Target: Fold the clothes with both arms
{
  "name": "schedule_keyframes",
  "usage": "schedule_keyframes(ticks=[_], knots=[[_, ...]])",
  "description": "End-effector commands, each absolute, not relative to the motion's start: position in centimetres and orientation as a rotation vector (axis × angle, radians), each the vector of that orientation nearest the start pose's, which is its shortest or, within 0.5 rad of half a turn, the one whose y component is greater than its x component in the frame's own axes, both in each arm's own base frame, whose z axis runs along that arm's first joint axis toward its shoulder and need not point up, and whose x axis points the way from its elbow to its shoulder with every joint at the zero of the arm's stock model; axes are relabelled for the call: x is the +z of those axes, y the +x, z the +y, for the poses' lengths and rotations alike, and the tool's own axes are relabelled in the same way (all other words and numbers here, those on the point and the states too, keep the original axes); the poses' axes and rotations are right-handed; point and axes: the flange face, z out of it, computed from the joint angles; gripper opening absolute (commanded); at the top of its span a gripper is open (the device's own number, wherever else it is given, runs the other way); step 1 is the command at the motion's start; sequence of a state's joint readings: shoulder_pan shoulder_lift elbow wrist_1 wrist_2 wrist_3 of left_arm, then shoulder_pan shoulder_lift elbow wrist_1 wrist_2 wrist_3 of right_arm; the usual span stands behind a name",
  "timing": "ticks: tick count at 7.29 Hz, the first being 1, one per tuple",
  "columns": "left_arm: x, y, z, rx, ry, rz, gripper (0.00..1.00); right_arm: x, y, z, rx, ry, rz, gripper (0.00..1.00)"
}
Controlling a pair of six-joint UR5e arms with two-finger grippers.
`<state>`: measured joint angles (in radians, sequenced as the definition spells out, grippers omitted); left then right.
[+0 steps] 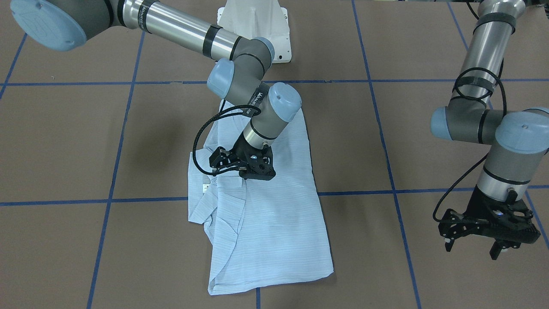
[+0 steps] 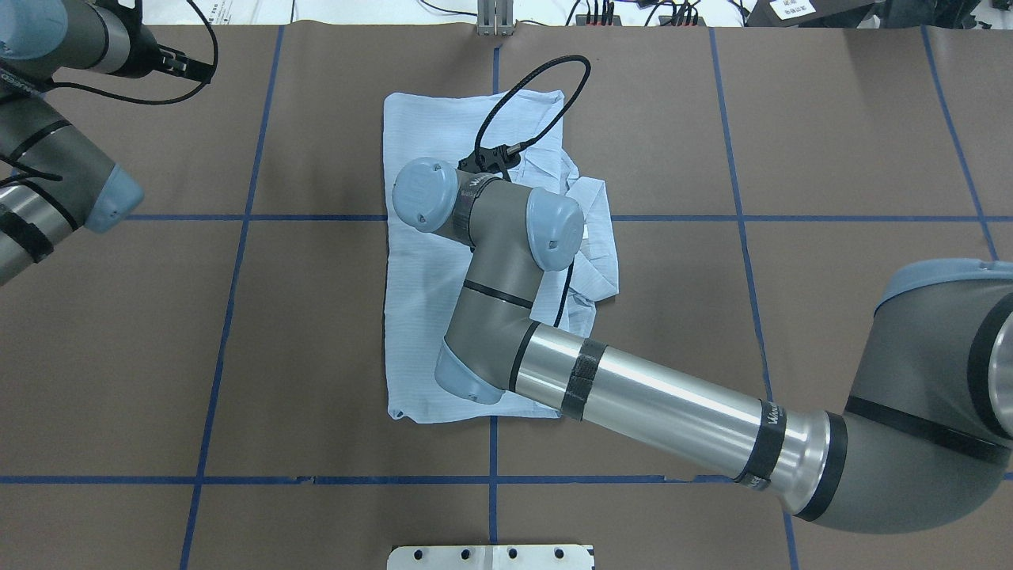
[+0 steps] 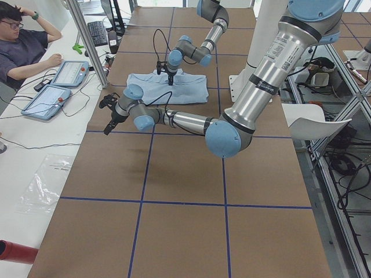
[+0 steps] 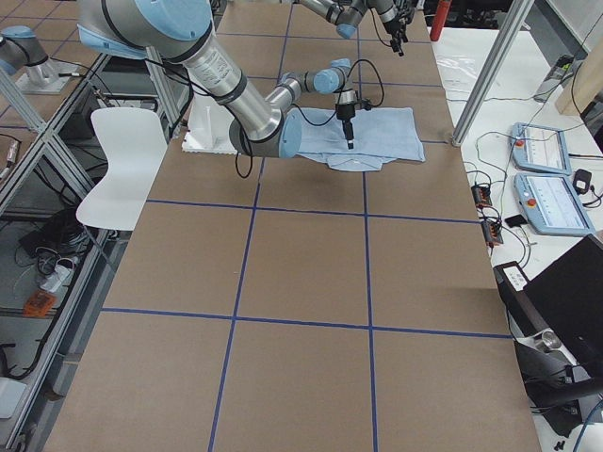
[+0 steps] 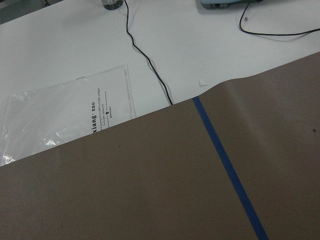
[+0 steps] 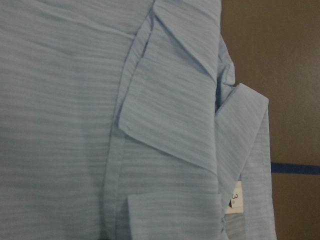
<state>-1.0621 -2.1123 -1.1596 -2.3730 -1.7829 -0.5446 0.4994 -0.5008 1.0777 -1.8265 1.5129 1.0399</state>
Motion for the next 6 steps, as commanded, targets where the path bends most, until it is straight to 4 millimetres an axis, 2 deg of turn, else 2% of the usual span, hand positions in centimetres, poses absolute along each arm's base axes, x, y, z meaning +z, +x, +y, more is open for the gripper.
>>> schedule_keyframes(ticks=[1, 2, 3, 4, 5, 6], knots=[[45.4, 26.5, -70.6, 0.065, 0.704, 0.637, 1.0, 21.0, -64.3, -52.6, -0.03, 0.195, -0.212, 1.0], [45.5, 26.6, -70.5, 0.066, 0.702, 0.637, 1.0, 21.0, -63.8, -53.0, -0.031, 0.195, -0.208, 1.0], [46.0, 26.5, -70.2, 0.066, 0.702, 0.637, 1.0, 21.9, -63.3, -53.5, -0.032, 0.188, -0.192, 1.0], [46.4, 26.3, -70.0, 0.067, 0.713, 0.643, 1.0, 23.8, -61.8, -54.0, -0.025, 0.179, -0.172, 1.0], [46.6, 26.3, -69.9, 0.067, 0.713, 0.643, 1.0, 25.9, -58.0, -53.8, -0.077, 0.172, -0.142, 1.0], [46.6, 26.3, -69.9, 0.067, 0.713, 0.643, 1.0, 29.4, -53.7, -53.0, -0.106, 0.175, -0.131, 1.0]])
